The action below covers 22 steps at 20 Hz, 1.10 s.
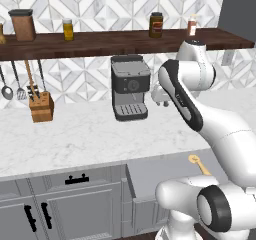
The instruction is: Pick the pizza cutter from the drawer and place it on the counter.
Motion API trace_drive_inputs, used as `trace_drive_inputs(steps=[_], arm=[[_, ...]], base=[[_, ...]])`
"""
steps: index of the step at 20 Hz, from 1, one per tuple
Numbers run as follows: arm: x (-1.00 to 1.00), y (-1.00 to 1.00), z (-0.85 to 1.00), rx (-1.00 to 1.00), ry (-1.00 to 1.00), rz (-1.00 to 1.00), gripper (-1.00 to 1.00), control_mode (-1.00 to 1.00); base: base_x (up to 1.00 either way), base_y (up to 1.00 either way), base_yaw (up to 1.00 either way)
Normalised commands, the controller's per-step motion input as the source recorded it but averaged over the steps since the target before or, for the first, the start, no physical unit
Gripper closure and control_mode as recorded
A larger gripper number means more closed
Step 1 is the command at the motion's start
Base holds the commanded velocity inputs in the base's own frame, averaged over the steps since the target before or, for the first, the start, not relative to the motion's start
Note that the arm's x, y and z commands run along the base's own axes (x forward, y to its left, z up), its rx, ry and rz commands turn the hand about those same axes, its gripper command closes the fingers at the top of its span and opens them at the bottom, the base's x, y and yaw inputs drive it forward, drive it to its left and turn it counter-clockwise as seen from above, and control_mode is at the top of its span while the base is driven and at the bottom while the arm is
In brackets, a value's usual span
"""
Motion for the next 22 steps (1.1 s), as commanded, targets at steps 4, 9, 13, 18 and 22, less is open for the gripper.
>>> trace_drive_inputs(steps=[4, 9, 13, 18, 22], arm=[[-0.29, -0.18, -0.15, 0.00, 0.00, 0.00, -1.00, -1.00], [-0.70, -0.28, -0.54, 0.00, 0.00, 0.00, -1.00, -1.00], [-0.34, 0.00, -0.53, 0.00, 0.00, 0.00, -1.00, -1.00], [-0.04, -0.02, -0.22, 0.00, 0.00, 0.00, -1.00, -1.00], [-0.04, -0.01, -0.01, 0.00, 0.00, 0.00, -1.00, 1.00]], base=[[0.00, 0.00, 0.00], [0.00, 0.00, 0.00], [0.00, 0.00, 0.00], [0.00, 0.00, 0.00], [-0.38, -0.15, -0.01]])
